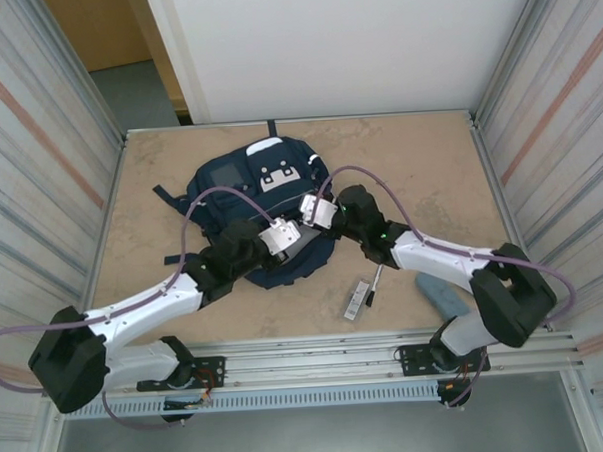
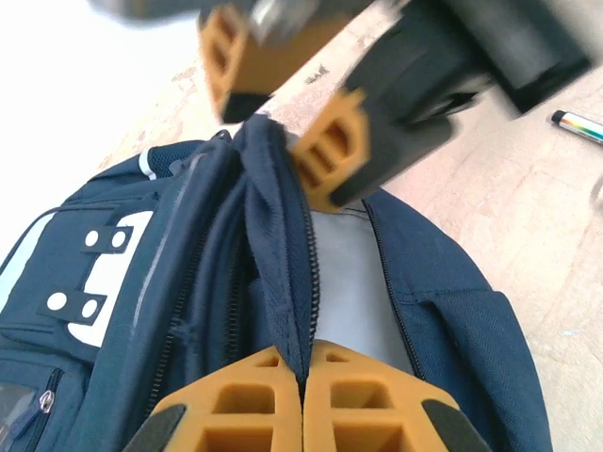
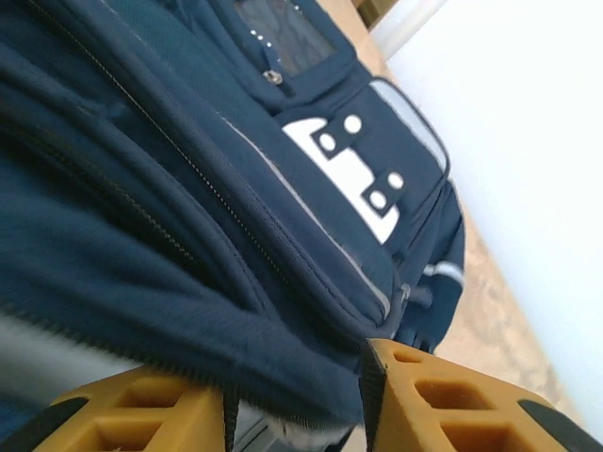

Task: Pack books, pencil case, and school supplies into a backpack

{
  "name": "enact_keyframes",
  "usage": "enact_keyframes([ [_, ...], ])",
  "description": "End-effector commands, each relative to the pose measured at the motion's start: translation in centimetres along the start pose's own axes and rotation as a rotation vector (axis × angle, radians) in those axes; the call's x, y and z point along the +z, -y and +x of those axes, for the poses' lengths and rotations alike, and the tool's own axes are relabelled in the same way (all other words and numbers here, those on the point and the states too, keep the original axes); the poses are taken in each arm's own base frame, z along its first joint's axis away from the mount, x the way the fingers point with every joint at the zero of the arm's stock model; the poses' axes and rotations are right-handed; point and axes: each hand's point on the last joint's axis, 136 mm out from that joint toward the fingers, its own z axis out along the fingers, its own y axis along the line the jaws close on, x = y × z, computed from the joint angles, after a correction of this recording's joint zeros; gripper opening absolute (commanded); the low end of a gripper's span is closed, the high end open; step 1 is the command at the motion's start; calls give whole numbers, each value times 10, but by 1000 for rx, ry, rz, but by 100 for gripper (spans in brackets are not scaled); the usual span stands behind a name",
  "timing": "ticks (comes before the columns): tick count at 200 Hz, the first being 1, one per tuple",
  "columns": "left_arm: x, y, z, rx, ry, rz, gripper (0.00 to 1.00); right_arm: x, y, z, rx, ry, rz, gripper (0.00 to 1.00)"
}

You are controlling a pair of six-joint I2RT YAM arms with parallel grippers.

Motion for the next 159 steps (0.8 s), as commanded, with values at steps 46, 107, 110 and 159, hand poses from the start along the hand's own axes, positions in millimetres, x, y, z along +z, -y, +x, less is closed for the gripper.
enact_keyframes([
  [46,34,-9,-7,-48,-6,-35,14,-97,9,30,508,-69,83,49],
  [107,-3,-29,26,-348,-188,-138,74,-151,38,68,1081,-52,190,99],
  [110,-8,-38,32,-396,-212,-185,80,-150,36,72,1110,-68,183,99],
  [159,-81,-117,141,-1196,-407,-458,99,-118,16,82,1264,-302,17,99],
])
